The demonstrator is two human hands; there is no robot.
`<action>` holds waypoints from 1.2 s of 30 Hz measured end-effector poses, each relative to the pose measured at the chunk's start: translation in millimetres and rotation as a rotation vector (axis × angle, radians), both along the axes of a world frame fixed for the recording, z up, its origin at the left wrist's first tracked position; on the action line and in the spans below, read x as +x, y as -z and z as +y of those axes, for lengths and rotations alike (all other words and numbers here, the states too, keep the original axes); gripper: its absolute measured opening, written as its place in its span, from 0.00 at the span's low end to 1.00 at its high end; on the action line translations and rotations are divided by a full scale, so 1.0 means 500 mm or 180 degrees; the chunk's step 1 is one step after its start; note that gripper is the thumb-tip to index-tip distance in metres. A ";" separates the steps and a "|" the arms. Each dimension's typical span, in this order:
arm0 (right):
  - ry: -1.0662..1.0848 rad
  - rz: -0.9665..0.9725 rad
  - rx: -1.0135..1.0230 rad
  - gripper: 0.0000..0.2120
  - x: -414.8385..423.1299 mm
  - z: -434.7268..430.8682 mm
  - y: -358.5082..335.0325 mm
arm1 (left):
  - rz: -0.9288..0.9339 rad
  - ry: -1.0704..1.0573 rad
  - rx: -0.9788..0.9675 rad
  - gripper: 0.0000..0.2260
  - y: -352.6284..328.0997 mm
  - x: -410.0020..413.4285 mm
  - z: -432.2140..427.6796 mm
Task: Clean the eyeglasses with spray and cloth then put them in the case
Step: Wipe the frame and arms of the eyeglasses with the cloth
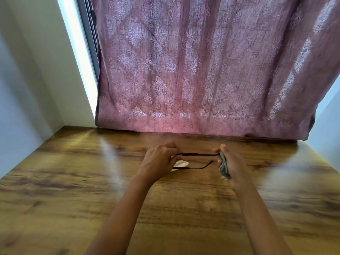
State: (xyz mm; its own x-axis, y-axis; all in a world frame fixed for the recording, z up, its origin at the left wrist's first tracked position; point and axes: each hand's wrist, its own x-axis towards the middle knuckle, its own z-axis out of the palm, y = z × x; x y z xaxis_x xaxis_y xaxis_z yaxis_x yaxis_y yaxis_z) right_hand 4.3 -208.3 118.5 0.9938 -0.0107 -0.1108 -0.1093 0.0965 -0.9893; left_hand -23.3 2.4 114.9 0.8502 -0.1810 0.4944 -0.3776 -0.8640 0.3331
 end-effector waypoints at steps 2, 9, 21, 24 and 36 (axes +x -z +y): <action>0.0578 -0.0065 -0.1235 0.13 -0.001 -0.006 0.004 | 0.0049 -0.0080 0.0054 0.08 0.011 0.000 -0.005; 0.0659 -0.1920 -0.2329 0.06 -0.007 0.053 -0.025 | 0.0280 -0.0113 0.0169 0.10 0.028 0.015 -0.021; 0.0044 -0.2027 -0.3206 0.13 -0.008 0.065 0.017 | 0.0008 -0.0042 -0.0042 0.12 0.025 0.023 -0.011; 0.0064 -0.2021 -0.3273 0.14 0.019 0.022 0.015 | -0.0088 -0.0130 -0.0139 0.11 0.024 0.035 0.003; -0.0015 -0.2225 -0.3052 0.12 0.025 0.062 0.021 | -0.0166 -0.0119 -0.0187 0.06 0.029 0.049 -0.001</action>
State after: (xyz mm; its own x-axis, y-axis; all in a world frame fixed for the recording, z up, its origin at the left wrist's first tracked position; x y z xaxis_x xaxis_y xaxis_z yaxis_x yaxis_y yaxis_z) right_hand 16.9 -177.1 107.9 0.8358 0.2103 0.5072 0.4851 -0.7155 -0.5027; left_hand 1.0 1.8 100.5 0.8286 -0.1189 0.5470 -0.3636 -0.8573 0.3644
